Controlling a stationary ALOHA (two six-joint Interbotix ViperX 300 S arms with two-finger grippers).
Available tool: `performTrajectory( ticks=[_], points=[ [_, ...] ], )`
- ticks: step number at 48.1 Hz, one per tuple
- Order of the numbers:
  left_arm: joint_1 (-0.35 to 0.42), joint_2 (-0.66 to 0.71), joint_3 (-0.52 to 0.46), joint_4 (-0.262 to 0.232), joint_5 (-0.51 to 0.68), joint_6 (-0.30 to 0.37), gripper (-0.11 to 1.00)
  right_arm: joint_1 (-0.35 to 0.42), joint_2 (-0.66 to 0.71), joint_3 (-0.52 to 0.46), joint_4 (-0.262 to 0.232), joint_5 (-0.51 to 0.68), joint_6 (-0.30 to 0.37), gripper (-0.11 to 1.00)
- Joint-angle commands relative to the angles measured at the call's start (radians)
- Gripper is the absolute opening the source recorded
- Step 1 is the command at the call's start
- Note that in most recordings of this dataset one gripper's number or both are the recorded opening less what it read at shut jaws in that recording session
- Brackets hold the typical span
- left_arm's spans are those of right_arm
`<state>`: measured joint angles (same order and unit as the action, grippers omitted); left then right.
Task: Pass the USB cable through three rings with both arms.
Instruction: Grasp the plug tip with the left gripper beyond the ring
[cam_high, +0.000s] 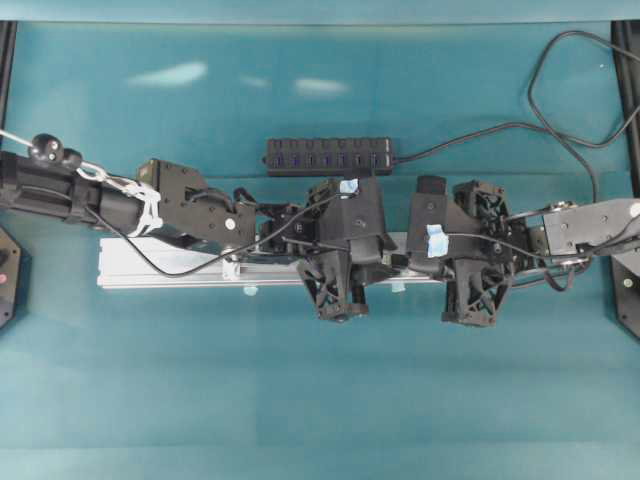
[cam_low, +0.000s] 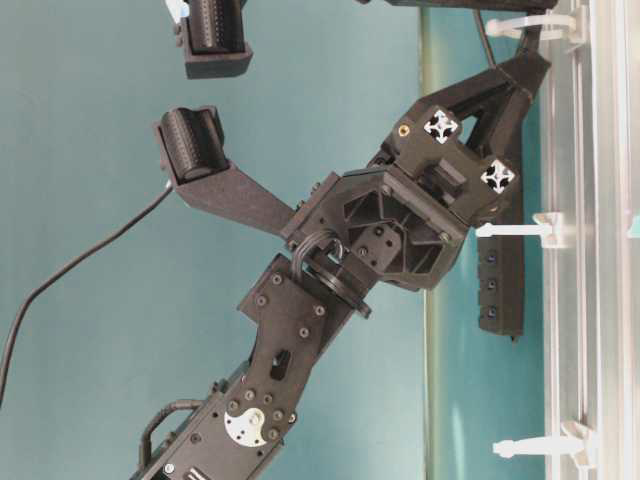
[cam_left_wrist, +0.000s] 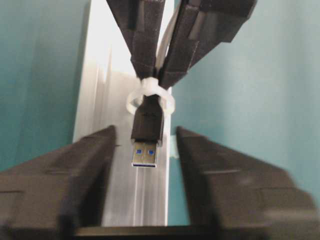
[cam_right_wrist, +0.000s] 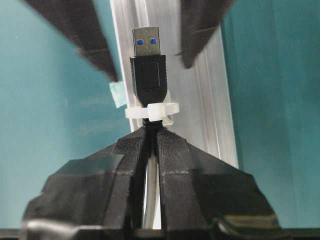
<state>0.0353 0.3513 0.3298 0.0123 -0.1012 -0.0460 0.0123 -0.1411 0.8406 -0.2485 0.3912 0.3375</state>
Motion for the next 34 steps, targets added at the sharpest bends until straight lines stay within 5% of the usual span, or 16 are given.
performTrajectory(
  ticks=[1, 6, 34],
  points=[
    [-0.003, -0.005, -0.006, 0.002, -0.005, -0.002, 0.37, -0.003, -0.006, -0.006, -0.002, -0.006, 0.008, -0.08],
    [-0.003, -0.005, -0.006, 0.002, -0.009, 0.000, 0.24, -0.003, -0.006, -0.006, -0.002, -0.006, 0.008, -0.08],
    [-0.006, -0.008, -0.006, 0.002, -0.014, 0.035, 0.24, -0.003, -0.006, 0.005, 0.009, -0.006, 0.011, -0.06]
  ],
)
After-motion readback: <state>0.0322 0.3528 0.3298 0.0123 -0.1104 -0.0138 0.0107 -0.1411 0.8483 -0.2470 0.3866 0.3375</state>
